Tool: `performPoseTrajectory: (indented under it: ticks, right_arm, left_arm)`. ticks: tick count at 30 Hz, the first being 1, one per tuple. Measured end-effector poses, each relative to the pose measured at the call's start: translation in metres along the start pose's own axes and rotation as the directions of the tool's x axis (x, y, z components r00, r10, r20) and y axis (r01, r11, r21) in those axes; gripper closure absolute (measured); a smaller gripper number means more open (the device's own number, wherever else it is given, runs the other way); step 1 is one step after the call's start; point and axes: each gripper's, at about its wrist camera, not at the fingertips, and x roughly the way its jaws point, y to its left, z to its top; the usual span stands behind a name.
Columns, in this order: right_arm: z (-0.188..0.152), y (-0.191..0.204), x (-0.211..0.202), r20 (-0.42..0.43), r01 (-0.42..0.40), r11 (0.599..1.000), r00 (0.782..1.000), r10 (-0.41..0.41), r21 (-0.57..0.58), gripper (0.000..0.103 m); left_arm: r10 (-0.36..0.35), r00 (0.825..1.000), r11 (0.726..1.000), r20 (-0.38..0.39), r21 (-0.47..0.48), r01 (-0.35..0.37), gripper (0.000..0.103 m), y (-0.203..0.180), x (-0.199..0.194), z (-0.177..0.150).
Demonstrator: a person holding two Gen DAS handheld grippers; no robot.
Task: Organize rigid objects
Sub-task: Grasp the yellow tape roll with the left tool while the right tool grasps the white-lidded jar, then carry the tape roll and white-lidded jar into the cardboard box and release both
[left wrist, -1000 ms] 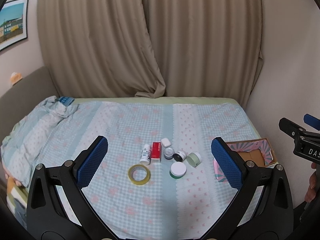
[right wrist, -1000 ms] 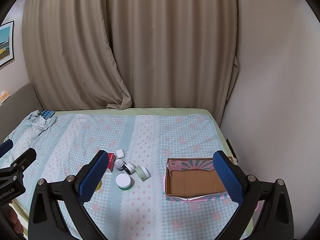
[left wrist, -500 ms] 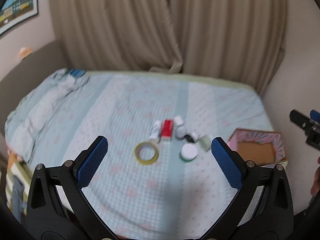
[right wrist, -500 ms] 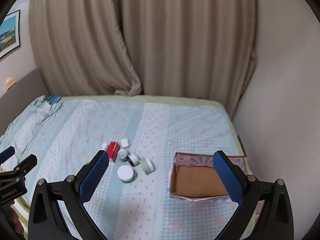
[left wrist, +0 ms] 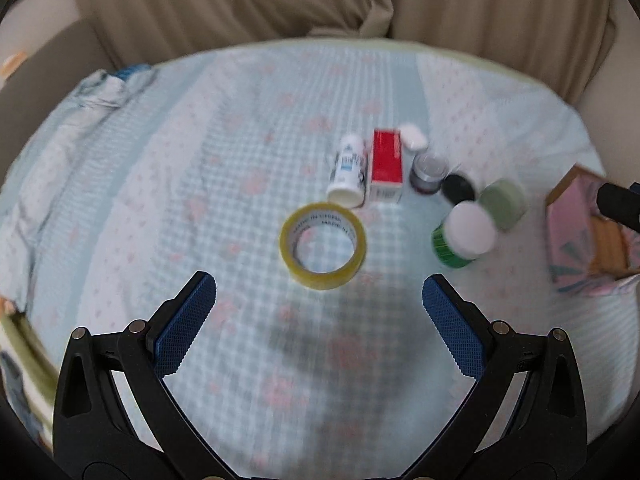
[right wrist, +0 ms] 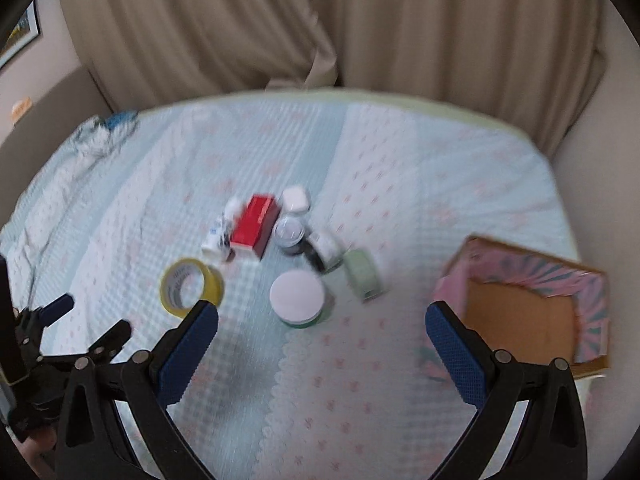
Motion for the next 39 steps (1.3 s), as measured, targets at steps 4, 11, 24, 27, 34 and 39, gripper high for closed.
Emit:
performPoseTrajectory:
  ticks: [4,11,24,27,34,39]
  right_arm:
    - [-0.01,0.008,0.066,-0.073,-0.004,1.0,0.997,0.006,0.02,0.0]
    - [-0.023,0.016,0.153,-0.157,0.02,0.998,0.988,-0.01,0.059,0.0]
    - [-0.013,0.021,0.217,-0.219,0.068,0.994,0.975,-0.048,0.084,0.036]
    - [-0.011,0.021,0.219,-0.226,0.061,0.993,0.973,-0.037,0.1,0.036]
    - [-0.009,0.02,0.211,-0.238,0.071,0.99,0.97,-0.04,0.122,0.037]
    - [-0.004,0.022,0.175,-0.213,0.065,0.99,0.976,-0.038,0.123,0.037]
  left_arm:
    - [-0.023,1.0,0.999,-0.016,0.028,0.024,0.001,-0.004,0.06,-0.006]
    - [-0.024,0.998,0.996,-0.053,0.087,0.028,0.001,-0.006,0.138,-0.016]
    - [-0.046,0.997,0.991,-0.065,0.119,0.054,0.006,-0.008,0.18,0.004]
    - [-0.063,0.995,0.992,-0.075,0.107,0.071,0.006,-0.004,0.18,0.006]
    - [-0.085,0.995,0.993,-0.049,0.081,0.089,0.006,0.003,0.162,0.015]
    - [-0.079,0.996,0.994,-0.035,0.074,0.081,0.006,0.011,0.132,0.032]
